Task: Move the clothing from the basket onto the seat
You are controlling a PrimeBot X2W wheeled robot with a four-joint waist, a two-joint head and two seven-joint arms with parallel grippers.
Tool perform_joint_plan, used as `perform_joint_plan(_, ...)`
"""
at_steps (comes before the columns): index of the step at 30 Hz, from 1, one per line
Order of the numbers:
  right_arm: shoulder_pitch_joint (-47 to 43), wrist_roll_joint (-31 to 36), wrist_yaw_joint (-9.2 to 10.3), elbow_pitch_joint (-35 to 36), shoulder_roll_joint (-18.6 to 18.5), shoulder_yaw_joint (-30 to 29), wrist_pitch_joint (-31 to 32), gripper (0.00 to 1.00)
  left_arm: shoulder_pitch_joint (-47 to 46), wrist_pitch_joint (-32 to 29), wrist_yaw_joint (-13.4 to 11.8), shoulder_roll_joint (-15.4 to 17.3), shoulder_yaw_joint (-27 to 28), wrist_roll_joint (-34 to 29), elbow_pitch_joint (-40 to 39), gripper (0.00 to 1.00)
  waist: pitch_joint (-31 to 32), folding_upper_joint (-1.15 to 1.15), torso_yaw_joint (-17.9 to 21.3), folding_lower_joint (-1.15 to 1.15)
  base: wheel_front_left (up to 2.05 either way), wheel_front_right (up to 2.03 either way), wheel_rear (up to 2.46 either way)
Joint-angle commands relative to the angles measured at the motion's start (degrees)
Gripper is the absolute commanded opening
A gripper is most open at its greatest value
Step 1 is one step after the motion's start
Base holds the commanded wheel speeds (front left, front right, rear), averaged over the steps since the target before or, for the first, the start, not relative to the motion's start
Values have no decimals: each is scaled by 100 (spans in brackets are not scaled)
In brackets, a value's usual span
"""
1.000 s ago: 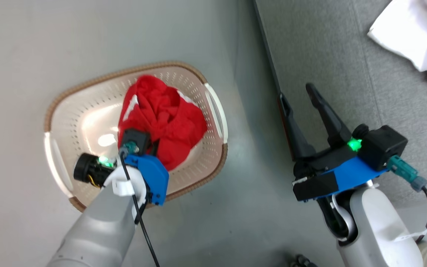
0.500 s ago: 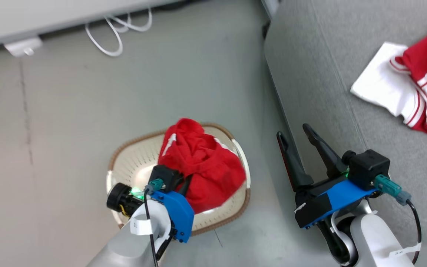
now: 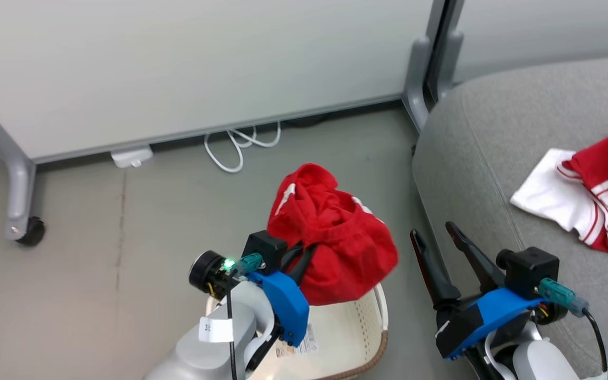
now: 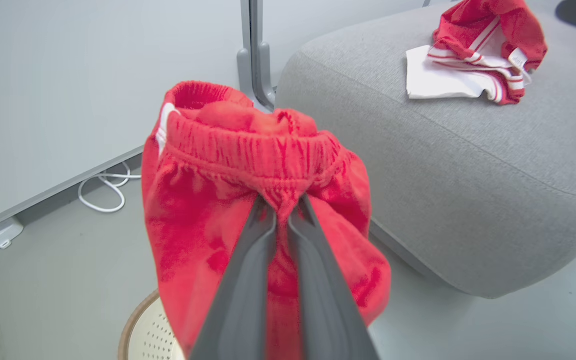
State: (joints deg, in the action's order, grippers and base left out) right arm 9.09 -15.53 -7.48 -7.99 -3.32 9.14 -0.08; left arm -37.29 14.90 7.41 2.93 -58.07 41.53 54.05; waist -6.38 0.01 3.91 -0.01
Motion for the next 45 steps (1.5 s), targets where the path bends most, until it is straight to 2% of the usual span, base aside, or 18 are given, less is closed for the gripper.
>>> perform_joint_plan(1, -115, -11, -3, 6, -3, -23, 14, 100, -69, 29, 6, -6, -26, 42, -63, 0, 255, -1, -175, 1, 0, 0, 0)
perform_joint_plan(16, -492, -61, -3, 9, 43, -134, 151, 100, -819, -146, 6, -5, -565, 797, -710, 0, 642, -1, -414, 1, 0, 0, 0)
perform_joint_plan(35, -477, -169, -3, -46, 47, -16, 177, 100, -1323, -63, -122, -4, -1016, 1335, -829, 0, 687, -1, -443, 1, 0, 0, 0)
perform_joint_plan(45, -87, 82, -3, -352, 28, 451, 263, 100, -1408, -2, -179, -4, -1136, 1496, -879, 0, 590, -1, -408, 1, 0, 0, 0)
